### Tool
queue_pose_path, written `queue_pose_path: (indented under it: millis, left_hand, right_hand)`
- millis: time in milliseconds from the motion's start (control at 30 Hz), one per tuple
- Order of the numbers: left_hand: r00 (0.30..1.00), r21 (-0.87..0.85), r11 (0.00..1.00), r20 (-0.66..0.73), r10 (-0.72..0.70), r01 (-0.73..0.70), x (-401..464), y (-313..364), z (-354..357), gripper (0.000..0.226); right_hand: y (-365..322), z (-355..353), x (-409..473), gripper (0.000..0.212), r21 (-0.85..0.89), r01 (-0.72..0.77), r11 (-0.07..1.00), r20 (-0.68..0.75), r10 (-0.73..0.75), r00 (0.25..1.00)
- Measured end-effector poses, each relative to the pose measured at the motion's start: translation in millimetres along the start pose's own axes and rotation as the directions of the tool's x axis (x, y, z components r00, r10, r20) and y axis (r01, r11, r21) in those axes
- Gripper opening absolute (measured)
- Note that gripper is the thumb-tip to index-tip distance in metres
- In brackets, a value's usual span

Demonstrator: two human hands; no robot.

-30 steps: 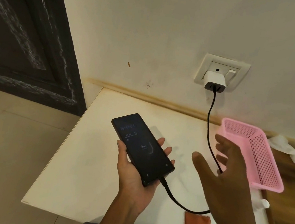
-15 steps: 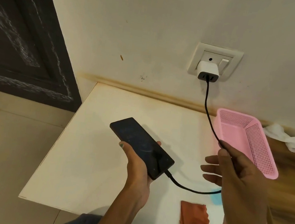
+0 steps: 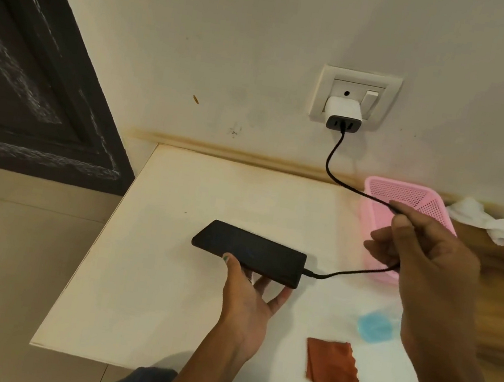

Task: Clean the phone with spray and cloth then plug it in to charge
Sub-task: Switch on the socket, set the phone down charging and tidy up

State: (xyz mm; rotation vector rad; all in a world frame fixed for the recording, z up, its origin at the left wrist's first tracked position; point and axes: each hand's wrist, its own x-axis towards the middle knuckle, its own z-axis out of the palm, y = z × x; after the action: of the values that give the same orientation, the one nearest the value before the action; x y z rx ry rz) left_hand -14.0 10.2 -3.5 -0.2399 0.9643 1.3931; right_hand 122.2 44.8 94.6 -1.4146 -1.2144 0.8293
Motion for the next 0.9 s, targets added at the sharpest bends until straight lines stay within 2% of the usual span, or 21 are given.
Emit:
queue_pose_path:
  millis: [133,300,433,600,733,900]
  left_hand:
    - [0.998,0.012,0.998,-0.013,-0.056,0.056,0,-2,5,0.035]
    - [0.994,0.022,0.994,-0.030,-0.109,0.110,8,-7,9,0.039]
    - [0.988,0.129,0.983,-0.095,-0.121,0.133,18,-10,10,0.041]
    - [0.979,0.250,0.956,-0.170,-0.114,0.154,27,-9,11,0.023]
    - [0.982,0.270,0.954,-0.168,-0.087,0.131,31,-7,14,0.028]
    - [0.991,0.275,0.959,-0.128,-0.039,0.073,31,-12,17,0.040]
  right_hand:
    - [2,0,23,0.021,-0.032,0.002,0.999,0.021,-0.001,1.000]
    - [6,3,50,0.022,-0.027,0.011,1.000,0.092,-0.008,0.996]
    - [16,6,67,0.021,0.009,0.026,1.000,0.138,-0.027,0.990]
    - [38,5,86,0.020,0.003,0.068,0.998,0.128,-0.068,0.989]
    - [62,1,96,0.023,-0.072,0.090,0.993,0.119,-0.081,0.990]
    - [80,-16,112,0.022,-0.239,0.026,0.971,0.091,-0.004,0.996]
